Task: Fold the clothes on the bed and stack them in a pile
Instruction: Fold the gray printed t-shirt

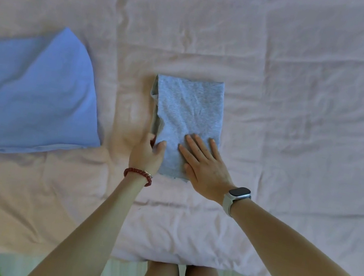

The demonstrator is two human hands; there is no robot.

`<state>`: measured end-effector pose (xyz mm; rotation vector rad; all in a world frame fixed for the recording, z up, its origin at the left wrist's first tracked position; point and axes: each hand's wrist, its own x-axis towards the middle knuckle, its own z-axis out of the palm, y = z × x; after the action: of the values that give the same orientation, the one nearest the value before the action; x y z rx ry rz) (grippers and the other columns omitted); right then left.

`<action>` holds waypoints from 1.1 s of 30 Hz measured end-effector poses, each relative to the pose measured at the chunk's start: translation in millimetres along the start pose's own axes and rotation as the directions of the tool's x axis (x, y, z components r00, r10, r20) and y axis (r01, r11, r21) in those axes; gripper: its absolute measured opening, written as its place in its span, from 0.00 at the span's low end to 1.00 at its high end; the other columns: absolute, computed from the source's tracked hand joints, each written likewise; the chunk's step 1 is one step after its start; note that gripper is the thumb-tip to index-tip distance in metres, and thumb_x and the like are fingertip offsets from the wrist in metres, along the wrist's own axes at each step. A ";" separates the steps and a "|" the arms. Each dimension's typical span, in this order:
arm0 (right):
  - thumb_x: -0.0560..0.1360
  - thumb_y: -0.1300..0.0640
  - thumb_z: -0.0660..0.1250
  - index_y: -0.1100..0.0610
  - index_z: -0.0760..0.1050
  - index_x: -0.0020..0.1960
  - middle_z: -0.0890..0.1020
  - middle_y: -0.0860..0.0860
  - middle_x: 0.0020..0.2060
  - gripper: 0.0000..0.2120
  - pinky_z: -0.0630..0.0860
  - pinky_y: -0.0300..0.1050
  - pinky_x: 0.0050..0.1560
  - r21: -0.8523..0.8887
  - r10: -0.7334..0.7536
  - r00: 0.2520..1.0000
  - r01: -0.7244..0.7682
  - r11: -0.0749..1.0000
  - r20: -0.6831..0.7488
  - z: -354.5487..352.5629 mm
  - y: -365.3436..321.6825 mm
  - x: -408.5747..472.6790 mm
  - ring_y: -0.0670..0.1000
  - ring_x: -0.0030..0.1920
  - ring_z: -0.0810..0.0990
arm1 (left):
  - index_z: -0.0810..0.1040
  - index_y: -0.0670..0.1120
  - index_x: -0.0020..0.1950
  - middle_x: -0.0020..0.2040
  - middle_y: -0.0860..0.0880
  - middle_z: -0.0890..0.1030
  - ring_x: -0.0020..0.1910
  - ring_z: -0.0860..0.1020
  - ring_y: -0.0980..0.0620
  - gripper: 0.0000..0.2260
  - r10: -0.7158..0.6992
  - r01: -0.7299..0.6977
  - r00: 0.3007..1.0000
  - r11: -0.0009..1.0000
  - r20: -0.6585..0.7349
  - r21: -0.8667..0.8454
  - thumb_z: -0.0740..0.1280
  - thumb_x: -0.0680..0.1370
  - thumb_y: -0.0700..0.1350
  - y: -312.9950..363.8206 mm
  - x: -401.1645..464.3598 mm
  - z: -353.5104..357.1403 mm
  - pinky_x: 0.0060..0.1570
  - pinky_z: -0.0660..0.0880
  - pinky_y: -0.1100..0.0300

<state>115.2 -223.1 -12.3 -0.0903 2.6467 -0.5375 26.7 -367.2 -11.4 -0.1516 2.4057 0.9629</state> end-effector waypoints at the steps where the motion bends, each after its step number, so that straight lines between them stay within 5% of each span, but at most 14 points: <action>1: 0.78 0.53 0.47 0.59 0.65 0.71 0.65 0.59 0.71 0.25 0.54 0.64 0.71 0.032 0.002 0.997 0.001 0.999 -0.077 -1.8 -0.9 -3.9 0.61 0.72 0.62 | 0.67 0.42 0.42 0.31 0.53 0.68 0.35 0.68 0.48 0.09 0.033 -0.034 0.999 0.999 -0.028 -0.027 0.65 0.77 0.43 0.2 -1.0 -1.5 0.34 0.59 0.61; 5: 0.77 0.56 0.51 0.60 0.70 0.68 0.70 0.61 0.68 0.22 0.61 0.65 0.68 0.042 -0.001 0.977 0.010 0.999 -0.212 1.2 -5.2 -17.4 0.63 0.69 0.67 | 0.66 0.42 0.43 0.31 0.53 0.68 0.36 0.68 0.47 0.09 0.006 -0.012 0.995 0.998 -0.100 -0.068 0.66 0.77 0.42 -14.7 -9.0 -9.2 0.34 0.59 0.61; 8: 0.78 0.53 0.49 0.58 0.68 0.70 0.67 0.60 0.70 0.24 0.60 0.65 0.69 -0.037 -0.011 0.996 0.007 0.999 -0.092 5.3 -3.3 -19.1 0.61 0.71 0.64 | 0.70 0.42 0.47 0.34 0.50 0.72 0.38 0.70 0.48 0.07 -0.081 0.080 0.995 0.996 -0.057 -0.025 0.67 0.76 0.42 -28.5 -7.8 -9.9 0.39 0.66 0.58; 13: 0.80 0.45 0.41 0.52 0.44 0.77 0.45 0.55 0.76 0.26 0.37 0.57 0.72 -0.149 0.029 0.988 -0.006 0.989 0.154 14.3 6.1 -10.2 0.56 0.76 0.41 | 0.73 0.41 0.56 0.47 0.47 0.77 0.44 0.75 0.48 0.10 -0.051 0.055 0.993 0.998 -0.103 0.035 0.65 0.76 0.42 -26.5 -2.1 -6.8 0.41 0.64 0.65; 18: 0.81 0.43 0.43 0.51 0.41 0.77 0.41 0.54 0.76 0.28 0.37 0.57 0.73 -0.184 0.076 0.976 -0.038 0.982 0.206 14.2 -0.9 -1.1 0.55 0.75 0.38 | 0.71 0.42 0.60 0.58 0.43 0.72 0.55 0.73 0.45 0.19 -0.020 0.025 0.997 0.997 -0.075 0.073 0.68 0.74 0.49 -9.8 4.9 0.7 0.51 0.70 0.58; 20: 0.81 0.46 0.45 0.53 0.47 0.77 0.47 0.56 0.76 0.26 0.40 0.57 0.73 -0.152 0.043 0.987 -0.020 0.988 0.153 8.8 -0.7 -4.7 0.56 0.76 0.43 | 0.70 0.41 0.61 0.60 0.43 0.71 0.58 0.72 0.44 0.22 -0.073 0.078 0.996 0.990 -0.047 0.119 0.69 0.73 0.52 -4.0 11.4 3.4 0.53 0.71 0.54; 23: 0.78 0.52 0.50 0.56 0.65 0.71 0.65 0.59 0.71 0.24 0.59 0.62 0.70 -0.132 0.000 0.999 -0.006 0.991 -0.047 3.5 2.6 -21.6 0.59 0.72 0.63 | 0.70 0.38 0.58 0.59 0.40 0.72 0.57 0.72 0.40 0.21 -0.090 0.099 0.995 0.965 -0.046 0.242 0.67 0.75 0.53 -1.6 17.2 6.6 0.53 0.72 0.49; 28: 0.76 0.54 0.63 0.59 0.70 0.68 0.70 0.59 0.68 0.22 0.67 0.64 0.65 -0.082 -0.056 0.996 0.051 0.995 -0.062 13.5 10.5 -37.4 0.61 0.69 0.68 | 0.70 0.39 0.51 0.50 0.42 0.76 0.51 0.74 0.41 0.15 -0.083 0.089 0.996 0.947 -0.033 0.308 0.65 0.77 0.50 -4.4 24.3 5.3 0.43 0.73 0.51; 31: 0.74 0.63 0.66 0.64 0.75 0.62 0.75 0.60 0.63 0.16 0.70 0.62 0.62 0.185 0.066 0.970 -0.022 0.983 -0.235 2.9 14.8 -27.6 0.63 0.64 0.73 | 0.69 0.43 0.50 0.44 0.46 0.77 0.46 0.76 0.43 0.10 -0.105 0.118 0.990 0.982 -0.097 0.146 0.66 0.76 0.48 -6.1 31.0 -0.1 0.40 0.68 0.58; 33: 0.75 0.64 0.64 0.64 0.72 0.64 0.75 0.60 0.62 0.17 0.74 0.57 0.60 0.406 0.292 0.909 -0.156 0.900 -0.298 -7.2 18.6 -17.8 0.61 0.62 0.74 | 0.71 0.43 0.55 0.42 0.52 0.76 0.46 0.76 0.48 0.11 -0.142 0.138 0.979 0.990 -0.149 -0.033 0.65 0.77 0.48 -3.8 34.4 -3.1 0.39 0.67 0.65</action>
<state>128.6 -200.8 -6.3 0.4714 2.7790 -1.0496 -2.7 -368.9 -29.7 -0.4105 2.4824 0.9437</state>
